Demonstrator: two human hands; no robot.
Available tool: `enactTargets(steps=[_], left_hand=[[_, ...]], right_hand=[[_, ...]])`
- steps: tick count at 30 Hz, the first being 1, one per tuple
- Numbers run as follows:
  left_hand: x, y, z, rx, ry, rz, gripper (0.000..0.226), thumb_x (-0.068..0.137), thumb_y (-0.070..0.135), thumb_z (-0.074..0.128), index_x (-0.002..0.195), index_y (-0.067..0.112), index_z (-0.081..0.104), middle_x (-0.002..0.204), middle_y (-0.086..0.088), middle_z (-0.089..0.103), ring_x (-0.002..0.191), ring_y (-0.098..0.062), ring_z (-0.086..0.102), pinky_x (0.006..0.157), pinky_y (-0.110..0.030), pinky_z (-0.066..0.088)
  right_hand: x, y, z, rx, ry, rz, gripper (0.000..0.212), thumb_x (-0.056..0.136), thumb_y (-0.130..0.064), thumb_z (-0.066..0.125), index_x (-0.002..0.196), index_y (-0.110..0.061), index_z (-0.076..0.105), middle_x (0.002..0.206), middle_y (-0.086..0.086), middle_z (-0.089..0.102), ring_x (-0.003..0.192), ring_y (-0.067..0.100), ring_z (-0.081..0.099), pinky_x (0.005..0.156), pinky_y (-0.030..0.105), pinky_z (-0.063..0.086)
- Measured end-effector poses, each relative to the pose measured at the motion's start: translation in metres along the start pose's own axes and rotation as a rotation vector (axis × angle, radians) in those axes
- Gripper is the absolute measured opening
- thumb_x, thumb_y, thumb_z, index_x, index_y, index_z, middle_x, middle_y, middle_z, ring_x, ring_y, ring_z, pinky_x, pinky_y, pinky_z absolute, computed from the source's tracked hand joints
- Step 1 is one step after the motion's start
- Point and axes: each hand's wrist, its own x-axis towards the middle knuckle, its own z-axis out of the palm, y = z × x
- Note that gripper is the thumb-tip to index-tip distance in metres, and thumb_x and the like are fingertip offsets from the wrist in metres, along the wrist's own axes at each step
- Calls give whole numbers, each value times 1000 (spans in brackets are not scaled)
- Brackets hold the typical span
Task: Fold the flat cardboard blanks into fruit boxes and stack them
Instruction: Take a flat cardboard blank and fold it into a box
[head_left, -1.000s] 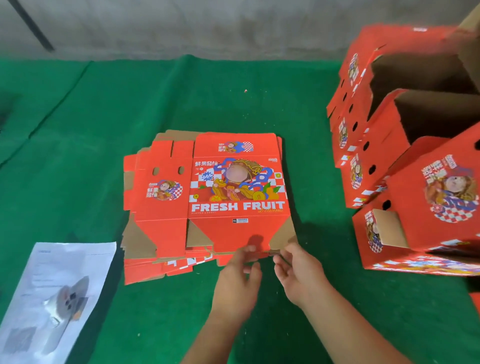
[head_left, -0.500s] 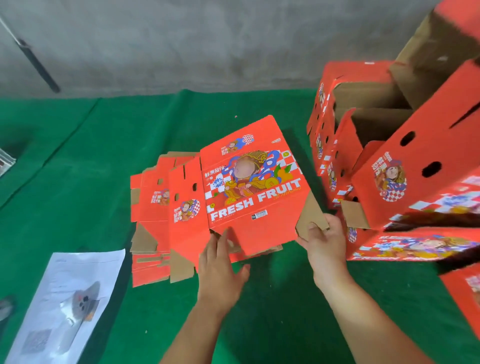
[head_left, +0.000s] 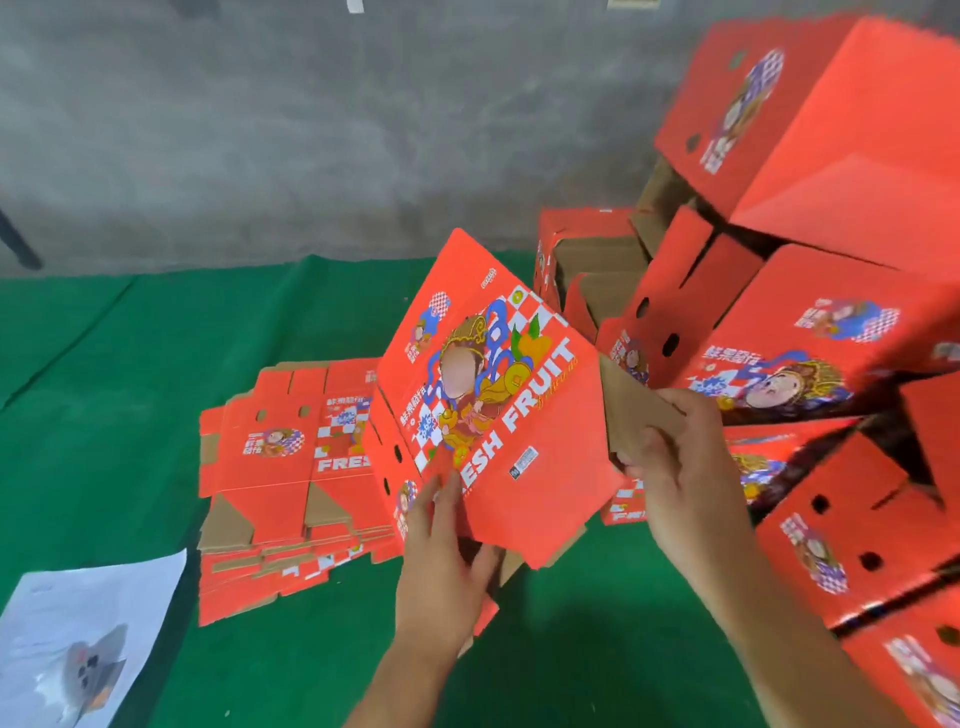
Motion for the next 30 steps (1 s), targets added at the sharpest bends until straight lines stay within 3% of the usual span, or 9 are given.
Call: enactTargets(steps=[3,5,10,15,19,22,26,28,30], left_hand=[[-5,0,11,-240,84,-97,45,102,31,54,145,43,43,146,-8,52,137,-28,50,111,-37,41],[-1,2,11,-287,163,-118,44,103,18,58,142,35,51,143,-3,56,134,-21,52,112,-36,39],[-2,29,2,-670,207,-315,31,90,22,78,114,36,64,98,16,76,89,-12,73,67,-27,55],[-20,39,0,-772,93,-388,13,95,28,72,105,35,67,84,17,76,67,-9,69,54,-27,48],[-32,32,-21,-416,-47,-361,35,92,28,64,127,25,62,110,4,71,89,-10,68,71,-24,53],[-50,34,-27,-236,-44,-354,69,55,62,50,118,35,56,101,10,70,63,6,68,46,-16,49],[-74,27,-7,-114,-77,-370,104,58,72,54,152,36,30,99,16,70,57,-8,70,44,-20,46],[-89,14,14,11,-204,-407,86,83,45,65,158,30,26,109,8,72,67,-13,70,51,-26,46],[-108,2,34,32,-175,-433,39,96,19,60,135,17,60,87,4,72,54,-7,59,48,-29,40]], right_hand=[[0,-9,-18,-116,-37,-120,34,104,-16,49,130,-38,41,91,-6,67,71,8,63,60,34,43],[5,-16,-33,-221,-87,-205,33,105,-20,48,132,-38,41,82,-6,65,64,11,60,57,34,39],[23,-34,-70,-432,-161,-363,35,106,-22,48,140,-30,51,105,1,70,89,28,64,70,34,39],[16,-37,-87,-426,-136,-372,36,107,-22,46,140,-35,49,95,-5,69,80,17,63,71,40,47],[11,-32,-94,-331,-119,-356,32,106,-18,46,134,-33,49,74,-15,55,63,3,53,63,34,43],[4,-27,-103,-397,-207,-362,31,106,-17,46,132,-33,51,67,-15,50,59,2,49,61,36,34],[-15,-21,-119,-298,-195,-256,31,103,-11,48,129,-28,54,75,-14,61,70,2,61,64,36,41],[-27,-17,-130,-251,-180,-168,29,103,-12,49,128,-26,55,85,-5,69,75,14,69,69,42,53],[-39,-10,-142,-234,-161,-126,28,104,-14,50,128,-27,55,80,-3,69,69,10,69,68,43,56]])
